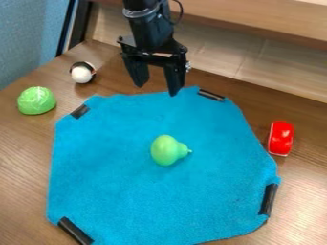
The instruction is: Fold the clothes from bottom of right to top of left
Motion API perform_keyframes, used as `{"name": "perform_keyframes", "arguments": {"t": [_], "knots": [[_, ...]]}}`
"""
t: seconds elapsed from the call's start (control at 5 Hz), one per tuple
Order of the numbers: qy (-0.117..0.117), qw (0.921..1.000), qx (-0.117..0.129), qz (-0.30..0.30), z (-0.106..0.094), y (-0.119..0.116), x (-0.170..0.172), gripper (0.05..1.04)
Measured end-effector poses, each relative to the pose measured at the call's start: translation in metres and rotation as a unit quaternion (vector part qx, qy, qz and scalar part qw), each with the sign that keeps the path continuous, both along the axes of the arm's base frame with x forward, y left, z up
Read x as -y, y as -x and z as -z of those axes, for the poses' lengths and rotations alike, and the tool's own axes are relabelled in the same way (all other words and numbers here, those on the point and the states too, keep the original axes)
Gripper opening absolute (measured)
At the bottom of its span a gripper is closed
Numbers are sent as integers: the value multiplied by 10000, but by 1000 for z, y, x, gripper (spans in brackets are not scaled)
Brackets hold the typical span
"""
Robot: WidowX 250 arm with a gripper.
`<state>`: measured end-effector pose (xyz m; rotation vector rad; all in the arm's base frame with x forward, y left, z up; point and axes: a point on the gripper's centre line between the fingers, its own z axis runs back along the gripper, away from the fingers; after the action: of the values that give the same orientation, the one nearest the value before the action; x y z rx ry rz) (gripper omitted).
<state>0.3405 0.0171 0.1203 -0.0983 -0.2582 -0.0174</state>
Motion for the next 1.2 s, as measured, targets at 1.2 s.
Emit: {"name": "perform_keyframes", "arguments": {"t": [1.2], "knots": [[155, 9958, -406, 805, 31, 19, 100, 1000]]}}
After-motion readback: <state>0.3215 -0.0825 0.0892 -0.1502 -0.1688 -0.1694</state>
